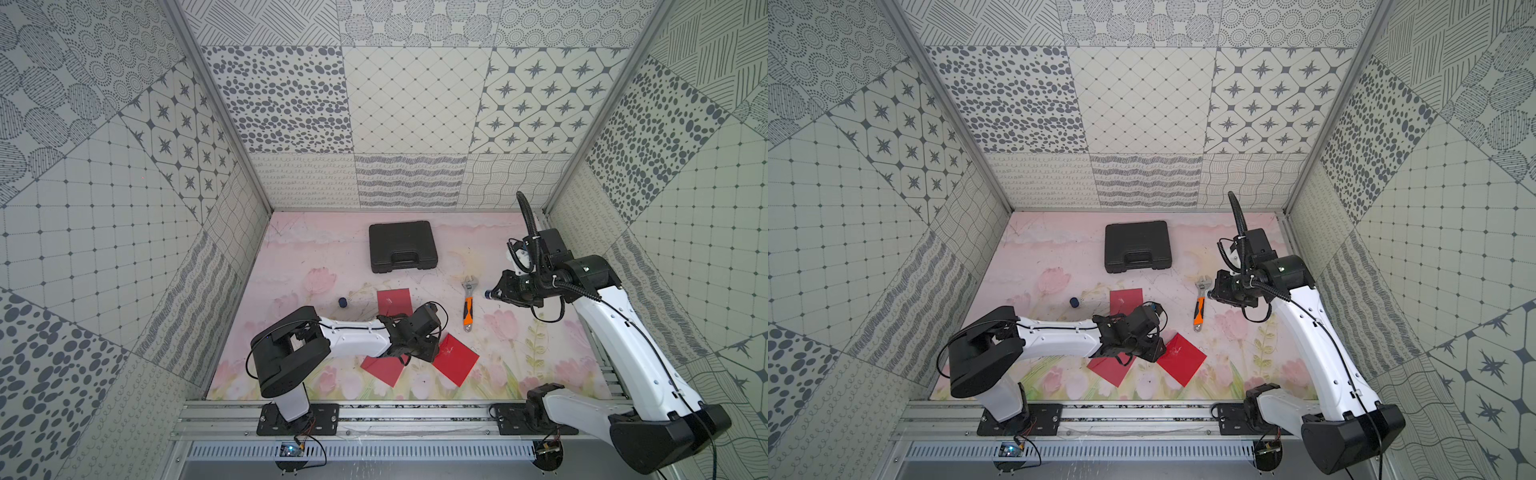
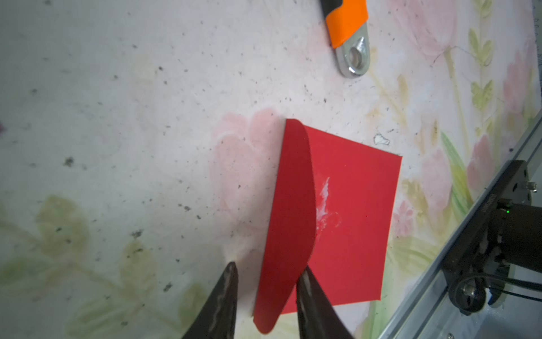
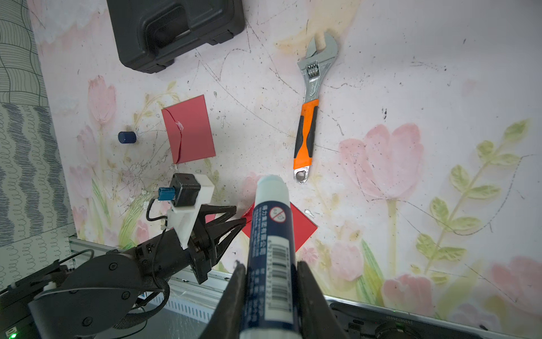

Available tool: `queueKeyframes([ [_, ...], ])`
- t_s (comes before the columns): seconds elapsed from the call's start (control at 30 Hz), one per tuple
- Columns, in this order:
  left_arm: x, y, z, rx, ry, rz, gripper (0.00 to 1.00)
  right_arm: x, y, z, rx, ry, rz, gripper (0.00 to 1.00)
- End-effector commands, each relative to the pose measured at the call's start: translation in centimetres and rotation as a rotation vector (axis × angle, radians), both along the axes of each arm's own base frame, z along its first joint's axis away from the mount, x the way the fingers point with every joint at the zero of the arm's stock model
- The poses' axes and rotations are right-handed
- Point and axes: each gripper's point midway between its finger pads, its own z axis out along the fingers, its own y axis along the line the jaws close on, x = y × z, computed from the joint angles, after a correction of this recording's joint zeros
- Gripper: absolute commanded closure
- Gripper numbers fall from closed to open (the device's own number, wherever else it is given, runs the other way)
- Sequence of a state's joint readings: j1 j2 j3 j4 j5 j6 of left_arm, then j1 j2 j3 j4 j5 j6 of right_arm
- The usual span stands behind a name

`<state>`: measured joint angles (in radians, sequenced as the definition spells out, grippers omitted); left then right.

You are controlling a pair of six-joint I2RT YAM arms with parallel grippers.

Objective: Seal the envelope with a glue stick
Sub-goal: Place the envelope at the center of the board, then pick up the envelope from the center of the board.

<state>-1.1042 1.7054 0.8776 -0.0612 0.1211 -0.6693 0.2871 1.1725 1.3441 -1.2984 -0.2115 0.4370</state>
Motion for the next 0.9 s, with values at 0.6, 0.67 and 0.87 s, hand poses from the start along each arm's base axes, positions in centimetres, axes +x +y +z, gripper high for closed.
queueKeyframes([
  [0.6,-2.0,2.2,-2.5,0.27,-0.029,-0.104,0.76,-0.4,0.3,-0.7,-0.033,0.023,0.01,1.0],
  [0.67,-2.1,2.2,-2.8,0.274,-0.025,-0.107,0.83,-0.5,0.4,-0.7,-0.035,0.024,0.015,1.0],
  [0.87,-2.1,1.8,-2.5,0.242,-0.021,-0.09,0.97,-1.2,1.3,-1.1,-0.045,0.042,0.036,1.0],
])
